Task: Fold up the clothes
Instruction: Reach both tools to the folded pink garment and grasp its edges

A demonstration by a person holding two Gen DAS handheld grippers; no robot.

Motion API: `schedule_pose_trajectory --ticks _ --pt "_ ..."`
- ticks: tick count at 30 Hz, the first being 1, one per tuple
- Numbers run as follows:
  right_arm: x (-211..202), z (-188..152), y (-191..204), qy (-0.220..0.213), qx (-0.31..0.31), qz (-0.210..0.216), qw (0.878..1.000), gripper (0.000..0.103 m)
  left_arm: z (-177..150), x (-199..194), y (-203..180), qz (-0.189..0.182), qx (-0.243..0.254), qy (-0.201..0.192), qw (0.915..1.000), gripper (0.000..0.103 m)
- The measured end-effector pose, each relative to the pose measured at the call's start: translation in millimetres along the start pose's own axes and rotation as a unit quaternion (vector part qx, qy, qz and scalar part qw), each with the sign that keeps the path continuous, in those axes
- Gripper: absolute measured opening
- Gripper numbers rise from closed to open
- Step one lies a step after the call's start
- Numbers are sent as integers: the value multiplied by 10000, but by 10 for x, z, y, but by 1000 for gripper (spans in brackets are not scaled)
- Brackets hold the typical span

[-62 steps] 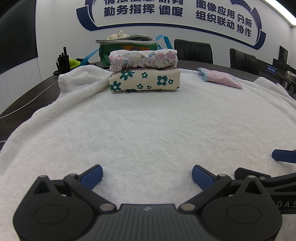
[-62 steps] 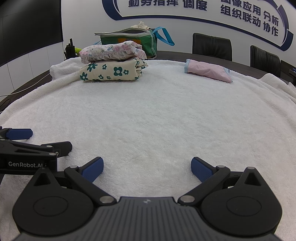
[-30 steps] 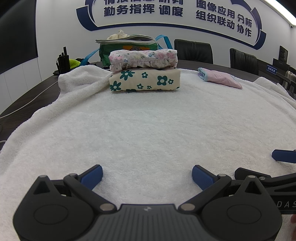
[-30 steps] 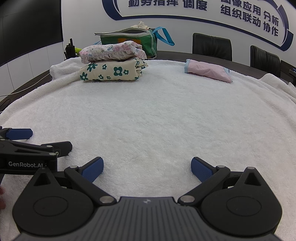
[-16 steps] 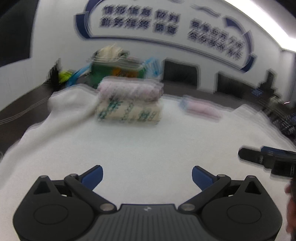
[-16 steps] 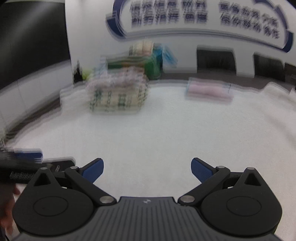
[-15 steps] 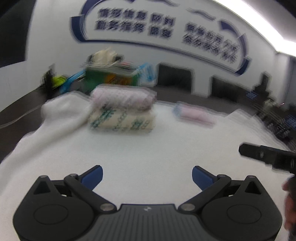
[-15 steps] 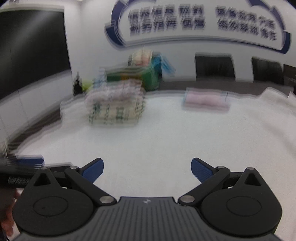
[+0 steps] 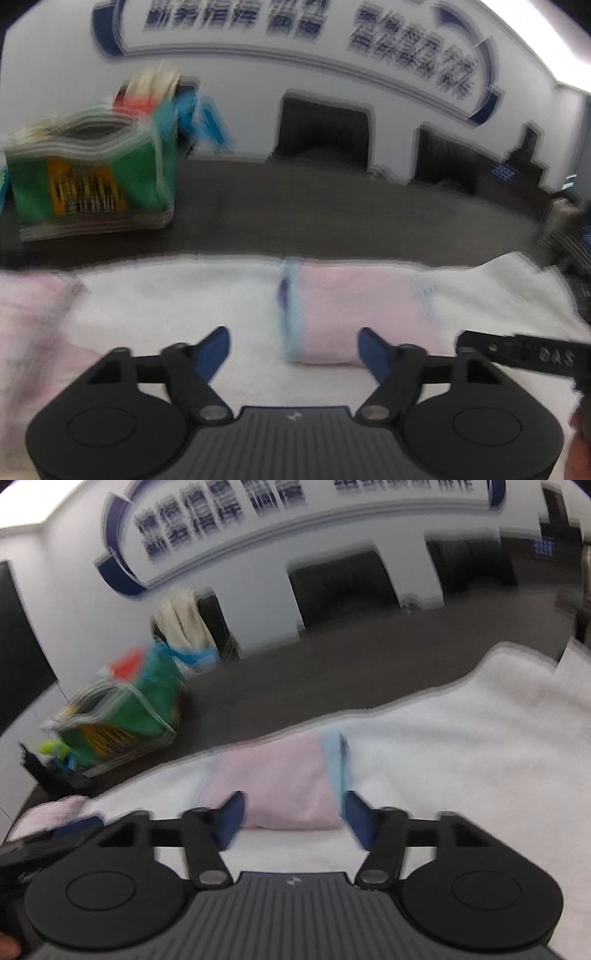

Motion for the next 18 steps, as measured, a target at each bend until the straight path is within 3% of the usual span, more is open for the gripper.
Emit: schedule_pose_trajectory --ticks 2,3,5,6,7,8,9,12,15,16,18 --pt "311 32 -61 61 -46 -141 9999 44 -26 268 14 -214 -199 254 9993 59" --pt "466 48 -91 92 -69 -211 9997 43 -20 309 12 -219 -182 109 9995 58" --pt "671 26 -96 194 -105 -182 9996 41 -33 335 28 -436 -276 70 9986 21" --pt "753 12 -88 276 -86 -106 9995 19 -46 332 42 -604 -360 124 9974 5" --pt "760 13 -64 283 -52 -26 9996 7 -64 296 61 -751 -465 154 9960 2" --pt "664 11 -21 189 -67 4 9998 6 -85 155 77 -858 -575 91 9946 2" --pt "498 -12 70 18 -204 75 9998 6 -93 -58 50 -1025 -509 -74 9934 1" --pt "-298 -217 500 -268 -1085 888 9898 5 -231 -990 15 -1614 -79 -773 9838 0" --pt "-1353 -478 850 12 -1527 2201 9635 5 -507 -2107 100 -2287 118 -1345 9641 0" --pt "-1733 -576 948 146 -1599 2751 9479 2 -583 -2480 148 -2225 261 -1676 9601 0" --pt "-2350 -756 1136 -91 -1796 3357 9246 2 -708 -3037 245 -1887 419 -2155 9572 0"
Point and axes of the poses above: each gripper's, at about its wrist camera, not at the fingertips, and x roughly the way its jaws point, y to its left, z to its top, the point moved 4 cm from there along x, roughly the way its jaws point, and after that the axes turned 13 degrees about x, right-handed, at the moved point
